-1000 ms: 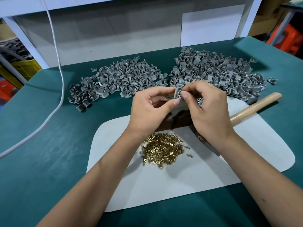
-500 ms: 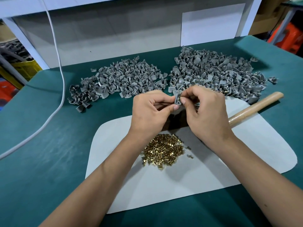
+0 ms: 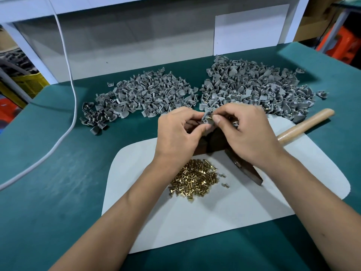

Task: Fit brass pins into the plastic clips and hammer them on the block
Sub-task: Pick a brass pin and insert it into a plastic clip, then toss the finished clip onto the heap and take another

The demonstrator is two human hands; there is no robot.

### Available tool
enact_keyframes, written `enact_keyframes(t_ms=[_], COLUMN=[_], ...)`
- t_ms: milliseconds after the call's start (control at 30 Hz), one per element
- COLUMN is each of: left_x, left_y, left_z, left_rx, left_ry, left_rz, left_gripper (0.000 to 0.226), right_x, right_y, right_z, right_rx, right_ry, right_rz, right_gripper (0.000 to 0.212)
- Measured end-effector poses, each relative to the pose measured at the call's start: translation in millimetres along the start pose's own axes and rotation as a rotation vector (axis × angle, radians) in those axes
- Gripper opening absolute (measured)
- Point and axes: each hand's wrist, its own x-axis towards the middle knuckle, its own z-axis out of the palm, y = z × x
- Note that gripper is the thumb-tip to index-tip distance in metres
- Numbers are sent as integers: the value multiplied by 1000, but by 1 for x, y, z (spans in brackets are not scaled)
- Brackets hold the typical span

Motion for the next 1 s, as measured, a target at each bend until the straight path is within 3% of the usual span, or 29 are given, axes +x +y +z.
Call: enact_keyframes(t_ms=[167,300,367,567,700,833,900,1000], left_x=[2,6,8,10,10,9,9,10], left_y=[-8,-10,-11,-14,-17,-18,-18,-18], left_z=[-3,-10,-13,-17,-17,-16,-17,-17], left_rx=[200,169,141,70,-17,-71,-87,-105], left_ry=[-29,-41,-56,-136,-142,-164,-173,-179], left_rz=[73,-13,-54,-165,-235,-287,-293,-305], left_gripper=[17,10,8,7,8,6,6,5], right_x=[12,9,4,3,11,21,23,26], right_y=[20,31,34,34,30,15,9,2], right_z=[-49,-73,-71,-66,-81,-78,-62,-43], right_rx=[-99,-154,-154,-283,-79,177,62,-136], right_ry=[-374,-742,-809,-860,-793,-581,-454,-427], right_rz=[26,120,165,120,93,46,3,1], right_gripper=[12,17,28,29,25,3,18,31])
